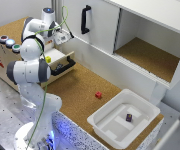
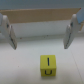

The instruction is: Put the yellow object on top of the drawer

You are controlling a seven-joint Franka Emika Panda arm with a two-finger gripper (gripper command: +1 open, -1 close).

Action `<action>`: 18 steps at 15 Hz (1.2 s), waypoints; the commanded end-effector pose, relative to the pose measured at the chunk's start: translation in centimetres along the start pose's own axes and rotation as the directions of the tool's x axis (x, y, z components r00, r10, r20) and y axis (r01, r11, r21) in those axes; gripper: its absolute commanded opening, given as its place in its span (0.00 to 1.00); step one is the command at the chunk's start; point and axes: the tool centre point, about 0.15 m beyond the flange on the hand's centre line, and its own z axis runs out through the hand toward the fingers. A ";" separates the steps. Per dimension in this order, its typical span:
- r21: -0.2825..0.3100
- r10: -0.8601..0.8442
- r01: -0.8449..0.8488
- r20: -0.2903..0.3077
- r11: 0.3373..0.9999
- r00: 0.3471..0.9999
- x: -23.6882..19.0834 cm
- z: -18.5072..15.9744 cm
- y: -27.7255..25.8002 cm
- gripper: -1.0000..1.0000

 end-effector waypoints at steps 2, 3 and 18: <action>0.060 -0.038 0.031 0.114 0.998 0.993 0.0 4.9 2.2 1.00; 0.061 -0.031 0.024 0.117 0.998 0.993 -0.2 5.4 2.5 1.00; 0.081 0.000 -0.008 0.090 0.997 0.996 -1.2 7.6 0.9 0.00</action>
